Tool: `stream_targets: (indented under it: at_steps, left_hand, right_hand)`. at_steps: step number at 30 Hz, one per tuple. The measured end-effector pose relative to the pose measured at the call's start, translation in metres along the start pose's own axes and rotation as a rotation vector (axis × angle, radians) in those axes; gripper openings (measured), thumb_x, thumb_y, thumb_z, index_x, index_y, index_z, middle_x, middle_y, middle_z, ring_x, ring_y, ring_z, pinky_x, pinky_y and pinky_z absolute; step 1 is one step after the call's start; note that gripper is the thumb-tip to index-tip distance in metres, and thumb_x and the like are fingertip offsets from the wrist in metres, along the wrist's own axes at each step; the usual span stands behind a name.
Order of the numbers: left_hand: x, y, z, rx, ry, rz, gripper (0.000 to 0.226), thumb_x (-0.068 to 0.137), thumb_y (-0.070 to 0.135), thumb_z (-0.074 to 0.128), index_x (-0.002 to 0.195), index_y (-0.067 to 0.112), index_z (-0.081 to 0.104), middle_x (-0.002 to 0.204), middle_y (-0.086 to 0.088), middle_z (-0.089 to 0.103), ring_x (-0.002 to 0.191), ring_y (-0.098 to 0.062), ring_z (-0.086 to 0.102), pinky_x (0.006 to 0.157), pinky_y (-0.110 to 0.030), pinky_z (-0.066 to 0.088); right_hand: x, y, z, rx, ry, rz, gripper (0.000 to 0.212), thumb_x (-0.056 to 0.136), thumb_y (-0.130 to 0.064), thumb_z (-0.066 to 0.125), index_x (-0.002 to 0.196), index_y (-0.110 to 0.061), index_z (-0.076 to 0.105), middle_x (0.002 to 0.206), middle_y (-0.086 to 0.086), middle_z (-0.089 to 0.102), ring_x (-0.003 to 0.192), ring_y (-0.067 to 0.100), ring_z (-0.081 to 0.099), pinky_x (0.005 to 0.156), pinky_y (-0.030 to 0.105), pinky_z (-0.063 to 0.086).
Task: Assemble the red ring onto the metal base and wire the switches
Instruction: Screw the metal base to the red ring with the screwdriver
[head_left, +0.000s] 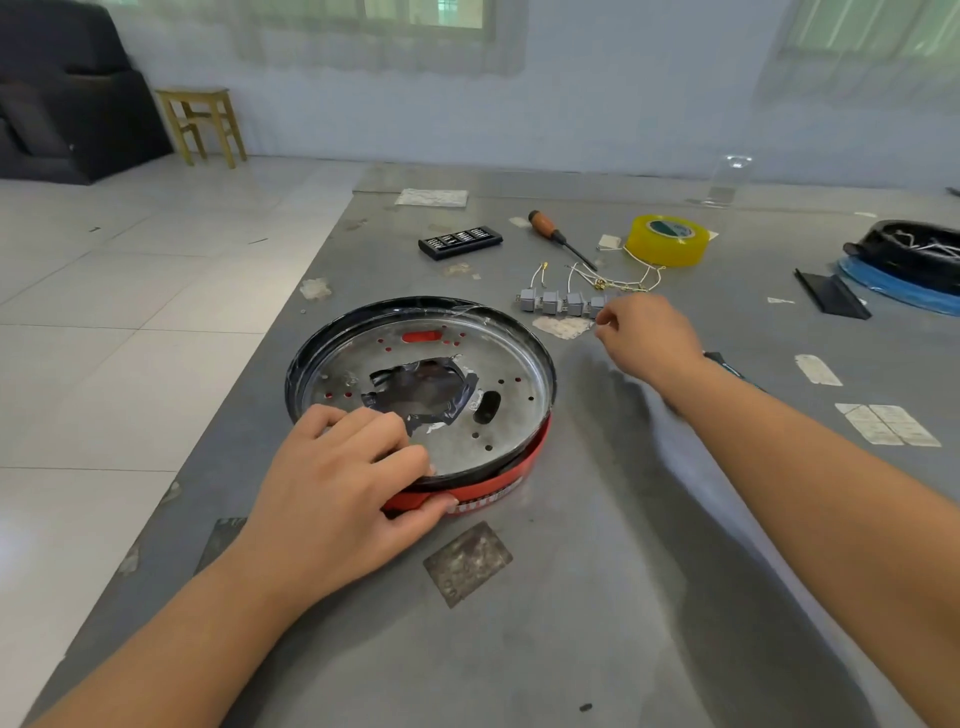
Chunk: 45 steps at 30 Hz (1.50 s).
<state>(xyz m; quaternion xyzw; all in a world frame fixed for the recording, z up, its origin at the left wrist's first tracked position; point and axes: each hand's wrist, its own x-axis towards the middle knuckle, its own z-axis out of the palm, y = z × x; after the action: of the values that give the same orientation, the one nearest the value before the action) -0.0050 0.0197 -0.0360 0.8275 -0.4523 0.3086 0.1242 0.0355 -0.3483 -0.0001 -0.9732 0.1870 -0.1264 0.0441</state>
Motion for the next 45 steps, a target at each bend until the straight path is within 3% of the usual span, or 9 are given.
stream_targets:
  at_steps: [8,15,19,23,26,29,32,36,45]
  left_hand:
    - [0.001,-0.002,0.009,0.018,0.023,-0.002,0.04,0.094,0.056,0.065,0.075,0.021,0.062,0.079,0.007,0.057,0.075,-0.023,0.06,0.073,-0.044,0.046]
    - [0.001,-0.002,0.008,0.006,0.01,0.002,0.04,0.096,0.058,0.063,0.077,0.022,0.063,0.081,0.007,0.057,0.078,-0.023,0.061,0.074,-0.044,0.045]
    - [0.002,0.001,0.003,-0.037,-0.01,-0.012,0.041,0.096,0.061,0.062,0.081,0.023,0.068,0.083,0.008,0.06,0.08,-0.023,0.063,0.077,-0.044,0.046]
    - [0.001,-0.002,-0.007,-0.133,-0.069,-0.025,0.037,0.096,0.061,0.06,0.093,0.027,0.076,0.093,0.013,0.067,0.09,-0.016,0.067,0.087,-0.041,0.048]
    - [-0.001,-0.006,-0.015,-0.211,-0.12,-0.034,0.031,0.097,0.057,0.06,0.103,0.032,0.077,0.106,0.018,0.071,0.102,-0.008,0.068,0.097,-0.039,0.046]
    - [-0.003,-0.012,-0.02,-0.278,-0.155,-0.029,0.023,0.096,0.045,0.061,0.106,0.031,0.075,0.114,0.019,0.072,0.11,-0.006,0.068,0.1,-0.043,0.046]
    - [-0.006,-0.019,-0.021,-0.319,-0.164,-0.004,0.019,0.096,0.034,0.061,0.107,0.029,0.076,0.119,0.021,0.072,0.116,-0.004,0.066,0.099,-0.042,0.047]
    - [-0.007,-0.024,-0.018,-0.304,-0.151,0.042,0.018,0.101,0.031,0.06,0.109,0.029,0.076,0.115,0.019,0.07,0.107,-0.011,0.066,0.087,-0.04,0.048]
    - [-0.009,-0.027,-0.015,-0.251,-0.096,0.096,0.02,0.103,0.022,0.058,0.109,0.025,0.076,0.1,0.008,0.067,0.087,-0.02,0.059,0.076,-0.041,0.044]
  right_hand:
    - [0.033,-0.001,0.018,-0.165,-0.015,0.006,0.02,0.1,-0.028,0.057,0.112,-0.026,0.073,0.118,0.009,0.069,0.11,0.033,0.063,0.086,0.04,0.045]
    - [0.036,-0.005,0.025,-0.161,0.005,0.004,0.017,0.098,-0.019,0.054,0.104,-0.022,0.07,0.113,0.011,0.068,0.104,0.035,0.062,0.087,0.043,0.05]
    - [0.024,-0.019,0.014,0.066,0.065,0.009,0.016,0.095,-0.018,0.051,0.101,-0.014,0.065,0.102,0.013,0.069,0.094,0.036,0.062,0.081,0.046,0.056]
    - [-0.006,-0.052,-0.018,0.477,0.204,-0.045,0.005,0.086,-0.024,0.066,0.083,-0.02,0.064,0.078,-0.005,0.068,0.079,0.02,0.064,0.072,0.04,0.056]
    - [-0.036,-0.08,-0.046,0.72,0.034,-0.189,0.01,0.078,-0.023,0.075,0.079,-0.025,0.065,0.075,-0.007,0.075,0.076,0.012,0.072,0.077,0.04,0.061]
    - [-0.061,-0.1,-0.063,0.731,-0.295,-0.387,0.01,0.081,-0.019,0.076,0.086,-0.022,0.067,0.078,-0.006,0.078,0.076,0.011,0.075,0.083,0.044,0.062]
    - [-0.073,-0.112,-0.065,0.682,-0.486,-0.519,0.005,0.088,-0.02,0.077,0.089,-0.021,0.072,0.081,-0.007,0.078,0.075,0.012,0.075,0.08,0.032,0.062]
    - [-0.079,-0.116,-0.061,0.666,-0.56,-0.595,0.002,0.091,-0.024,0.077,0.093,-0.025,0.077,0.08,-0.008,0.076,0.073,0.006,0.071,0.073,0.019,0.057]
    - [-0.081,-0.116,-0.06,0.637,-0.593,-0.614,0.007,0.086,-0.033,0.082,0.087,-0.031,0.076,0.079,-0.009,0.075,0.071,0.008,0.071,0.071,0.023,0.057]
